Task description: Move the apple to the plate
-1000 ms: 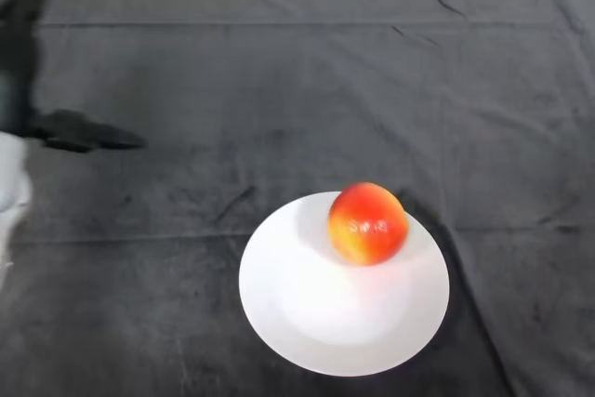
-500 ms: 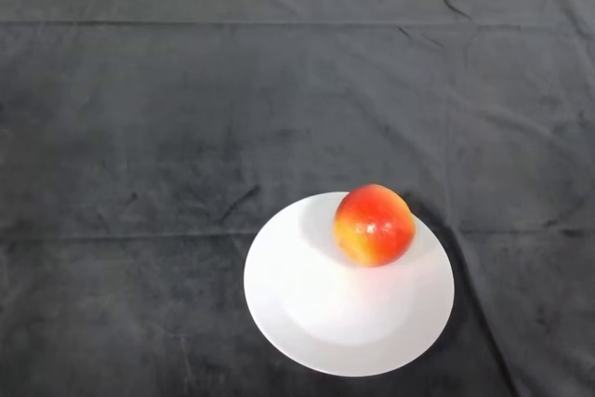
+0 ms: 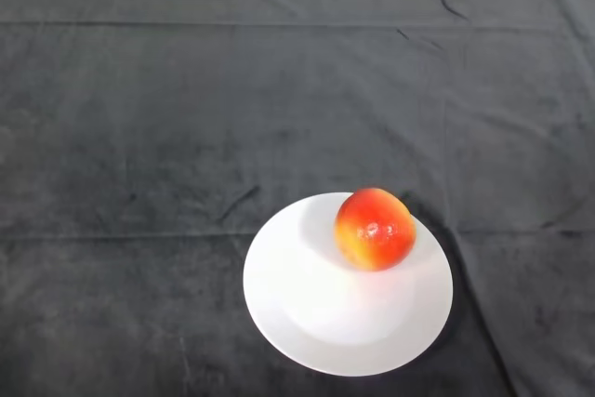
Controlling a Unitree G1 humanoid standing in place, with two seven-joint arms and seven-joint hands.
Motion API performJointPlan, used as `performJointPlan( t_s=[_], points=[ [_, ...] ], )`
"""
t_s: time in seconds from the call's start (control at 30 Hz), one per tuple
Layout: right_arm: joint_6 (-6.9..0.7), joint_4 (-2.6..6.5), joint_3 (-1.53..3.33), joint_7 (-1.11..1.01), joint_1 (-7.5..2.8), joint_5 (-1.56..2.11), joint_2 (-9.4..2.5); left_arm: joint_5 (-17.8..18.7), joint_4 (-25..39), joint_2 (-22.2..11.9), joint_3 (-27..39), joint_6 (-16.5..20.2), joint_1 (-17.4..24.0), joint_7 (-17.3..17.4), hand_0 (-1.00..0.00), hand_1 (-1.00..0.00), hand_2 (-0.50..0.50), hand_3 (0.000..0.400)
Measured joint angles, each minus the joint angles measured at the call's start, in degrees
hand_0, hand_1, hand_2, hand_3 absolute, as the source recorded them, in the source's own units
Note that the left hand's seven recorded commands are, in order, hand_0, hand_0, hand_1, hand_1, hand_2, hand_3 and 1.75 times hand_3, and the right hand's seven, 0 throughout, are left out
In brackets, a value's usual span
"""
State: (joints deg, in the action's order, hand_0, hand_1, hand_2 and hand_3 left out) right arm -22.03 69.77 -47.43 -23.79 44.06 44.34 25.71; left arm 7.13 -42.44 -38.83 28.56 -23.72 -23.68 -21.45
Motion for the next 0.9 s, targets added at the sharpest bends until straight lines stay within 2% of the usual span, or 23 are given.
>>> performJointPlan(
  t_s=[0.17, 0.5, 0.9],
  points=[
    [-0.02, 0.00, 0.00, -0.02, 0.00, 0.01, 0.00, 1.88, -1.68, -0.93, 3.67, -0.75, 0.28, 0.14, 0.00, 0.00, 0.00, 0.000],
    [-0.02, 0.00, -0.01, -0.01, 0.00, 0.02, 0.00, 3.81, -3.88, -3.78, 6.61, -2.77, 0.38, 0.23, 0.00, 0.00, 0.00, 0.000],
    [-0.02, 0.00, -0.01, -0.01, 0.00, 0.02, 0.00, 4.21, -6.48, -4.13, 8.63, -4.14, 0.40, -0.06, 0.00, 0.00, 0.00, 0.000]
  ],
)
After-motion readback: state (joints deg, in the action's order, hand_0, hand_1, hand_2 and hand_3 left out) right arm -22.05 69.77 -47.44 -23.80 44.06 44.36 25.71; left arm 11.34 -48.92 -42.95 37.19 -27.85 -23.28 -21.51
